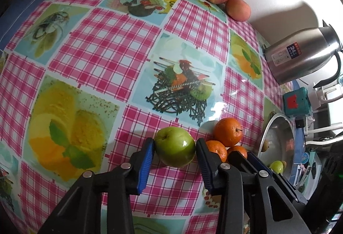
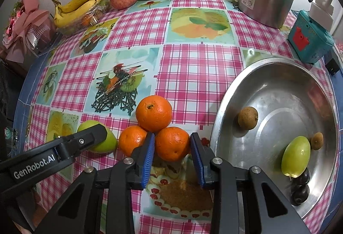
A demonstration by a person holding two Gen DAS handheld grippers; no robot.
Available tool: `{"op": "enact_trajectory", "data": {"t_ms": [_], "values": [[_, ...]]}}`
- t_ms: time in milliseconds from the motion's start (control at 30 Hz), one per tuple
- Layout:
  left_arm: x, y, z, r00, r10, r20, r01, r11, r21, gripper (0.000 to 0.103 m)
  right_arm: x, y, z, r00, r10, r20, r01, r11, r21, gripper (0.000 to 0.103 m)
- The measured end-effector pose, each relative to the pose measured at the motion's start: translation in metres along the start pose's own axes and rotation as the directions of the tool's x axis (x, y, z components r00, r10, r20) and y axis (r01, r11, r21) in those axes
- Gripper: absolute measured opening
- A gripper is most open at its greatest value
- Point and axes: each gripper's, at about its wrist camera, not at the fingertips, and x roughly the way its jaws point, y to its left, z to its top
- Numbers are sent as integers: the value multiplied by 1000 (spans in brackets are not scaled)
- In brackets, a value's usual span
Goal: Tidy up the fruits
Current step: 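Grasp and lift the green apple with the left tool while the right tool lifts the orange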
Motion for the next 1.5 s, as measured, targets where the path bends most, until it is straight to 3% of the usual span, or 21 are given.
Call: {"op": "enact_trajectory", "data": {"t_ms": [367,1033,1267,1500], "values": [[2,2,3,1000,-3,18,4,1000,-5,41,-18,3,1,998,40,41,-40,999,3,35],[24,-10,7,999,-44,16,43,999,33,42,-16,2,0,998,45,33,-46,999,17,35],[15,-7,7,1000,-16,20,15,999,36,40,-19,1,1,998,53,36,-54,998,22,35],[-8,-10,11,997,-42,70,39,999,38,40,-30,1,3,996,68,64,-70,997,31,35]]}}
